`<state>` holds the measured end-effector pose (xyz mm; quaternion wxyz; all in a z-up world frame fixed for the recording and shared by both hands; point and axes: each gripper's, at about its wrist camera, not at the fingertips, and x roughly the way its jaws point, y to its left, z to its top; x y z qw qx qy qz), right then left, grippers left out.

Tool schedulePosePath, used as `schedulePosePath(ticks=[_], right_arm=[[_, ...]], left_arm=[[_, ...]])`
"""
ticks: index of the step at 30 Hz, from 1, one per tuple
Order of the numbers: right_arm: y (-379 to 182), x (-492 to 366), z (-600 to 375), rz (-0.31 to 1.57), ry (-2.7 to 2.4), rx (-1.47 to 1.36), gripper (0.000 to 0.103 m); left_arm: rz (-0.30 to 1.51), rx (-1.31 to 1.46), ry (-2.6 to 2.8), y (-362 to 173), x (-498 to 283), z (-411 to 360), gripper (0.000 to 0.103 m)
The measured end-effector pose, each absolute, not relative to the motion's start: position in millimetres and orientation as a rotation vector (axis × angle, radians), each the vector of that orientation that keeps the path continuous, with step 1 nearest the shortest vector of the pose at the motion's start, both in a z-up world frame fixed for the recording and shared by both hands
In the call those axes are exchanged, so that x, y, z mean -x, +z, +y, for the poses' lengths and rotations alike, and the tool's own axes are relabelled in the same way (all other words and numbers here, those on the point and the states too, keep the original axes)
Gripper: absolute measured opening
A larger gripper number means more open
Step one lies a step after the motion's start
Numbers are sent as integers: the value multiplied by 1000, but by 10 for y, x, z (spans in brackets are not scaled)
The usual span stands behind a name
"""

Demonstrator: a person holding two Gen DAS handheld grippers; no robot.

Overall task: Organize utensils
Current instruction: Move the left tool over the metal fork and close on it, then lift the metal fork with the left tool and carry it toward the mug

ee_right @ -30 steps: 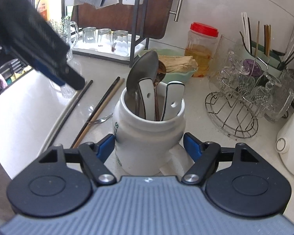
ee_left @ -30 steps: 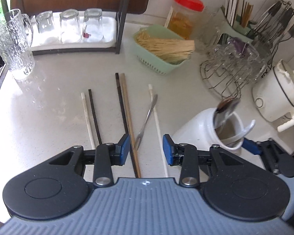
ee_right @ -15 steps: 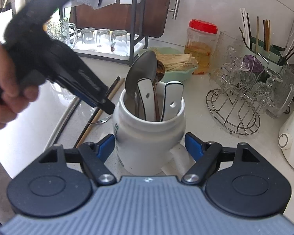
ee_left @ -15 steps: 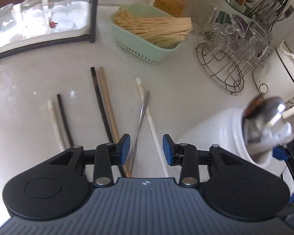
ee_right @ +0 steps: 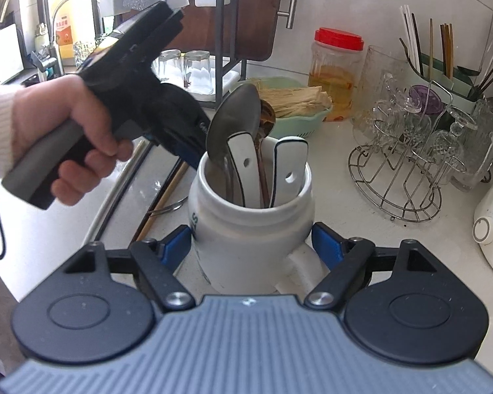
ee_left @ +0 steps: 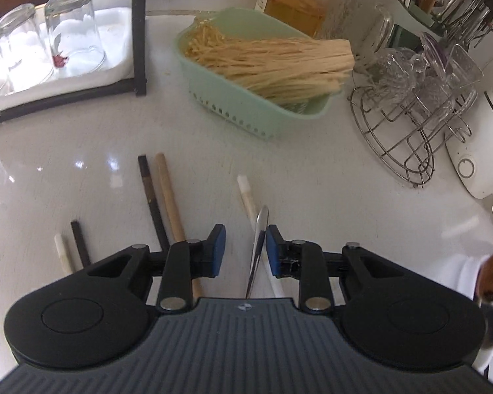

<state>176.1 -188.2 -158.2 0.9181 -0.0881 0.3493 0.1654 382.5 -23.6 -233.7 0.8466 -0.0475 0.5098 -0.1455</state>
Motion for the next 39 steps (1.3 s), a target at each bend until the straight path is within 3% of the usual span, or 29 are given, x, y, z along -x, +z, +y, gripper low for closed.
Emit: schedulePosePath(ticks=[8, 13, 36, 39], right_arm=[[-1587, -1758, -1868, 717, 332, 178, 83], [-1589, -1747, -1852, 715, 324, 180, 83], [-1571, -1764, -1749, 749, 270, 201, 83], [-1581, -1760, -1738, 748, 267, 208, 83]], left_arm=[[1119, 49, -321, -2310, -3887, -405, 25], [1161, 140, -292, -2331, -3966, -274, 10], [1097, 184, -276, -1861, -3363, -35, 7], [1086, 204, -277, -1780, -3236, -30, 2]])
